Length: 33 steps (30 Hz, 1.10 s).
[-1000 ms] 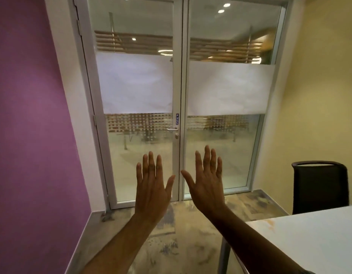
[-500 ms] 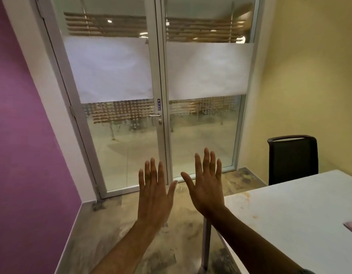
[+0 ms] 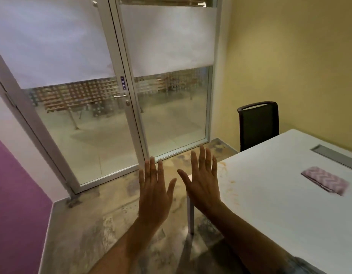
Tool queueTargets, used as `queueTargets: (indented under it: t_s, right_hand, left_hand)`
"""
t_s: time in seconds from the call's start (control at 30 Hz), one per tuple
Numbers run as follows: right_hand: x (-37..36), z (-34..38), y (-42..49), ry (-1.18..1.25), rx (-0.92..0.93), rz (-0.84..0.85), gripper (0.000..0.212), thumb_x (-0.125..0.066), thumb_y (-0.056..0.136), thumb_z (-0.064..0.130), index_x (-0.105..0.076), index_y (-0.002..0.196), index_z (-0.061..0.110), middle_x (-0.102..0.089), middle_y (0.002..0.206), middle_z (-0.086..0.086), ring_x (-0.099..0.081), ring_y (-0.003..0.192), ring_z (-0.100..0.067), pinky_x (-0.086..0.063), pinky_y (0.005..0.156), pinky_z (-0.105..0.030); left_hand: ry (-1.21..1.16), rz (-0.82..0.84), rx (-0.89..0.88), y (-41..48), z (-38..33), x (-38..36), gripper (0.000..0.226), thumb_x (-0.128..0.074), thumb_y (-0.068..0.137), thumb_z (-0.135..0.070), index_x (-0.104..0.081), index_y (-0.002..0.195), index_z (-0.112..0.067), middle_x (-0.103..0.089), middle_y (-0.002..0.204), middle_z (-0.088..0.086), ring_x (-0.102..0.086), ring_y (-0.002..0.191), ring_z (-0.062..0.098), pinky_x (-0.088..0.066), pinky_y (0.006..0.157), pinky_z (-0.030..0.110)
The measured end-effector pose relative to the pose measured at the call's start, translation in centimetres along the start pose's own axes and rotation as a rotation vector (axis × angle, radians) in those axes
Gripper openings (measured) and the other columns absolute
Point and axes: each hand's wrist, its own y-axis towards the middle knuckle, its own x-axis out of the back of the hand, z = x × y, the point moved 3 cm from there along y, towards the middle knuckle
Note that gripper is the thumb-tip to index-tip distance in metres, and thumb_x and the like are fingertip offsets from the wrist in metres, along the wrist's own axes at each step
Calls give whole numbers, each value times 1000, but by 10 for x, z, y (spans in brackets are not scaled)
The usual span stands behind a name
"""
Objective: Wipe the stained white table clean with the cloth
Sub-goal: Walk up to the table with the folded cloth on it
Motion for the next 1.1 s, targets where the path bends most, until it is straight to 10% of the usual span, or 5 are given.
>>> queueTargets:
  t_s: [0.47, 1.1]
  right_hand:
    - [-49, -38, -69, -225, -274, 90, 83, -29, 101, 72, -11, 164, 22, 4, 173, -8, 14, 159, -27, 17, 127, -44]
    - [-56, -138, -138, -236, -521, 323, 90, 7, 93, 78, -2, 165, 24, 22, 170, -3, 19, 157, -30, 16, 127, -49]
  left_hand:
    - [-89, 152, -240, -8, -1, -67, 73, -25, 106, -54, -18, 160, -6, -6, 169, 17, -1, 158, 31, -17, 126, 56]
    - [-114, 355, -394, -10, -62, -160, 80, -21, 102, -63, -16, 161, -9, -3, 170, 16, 2, 158, 33, -11, 127, 55]
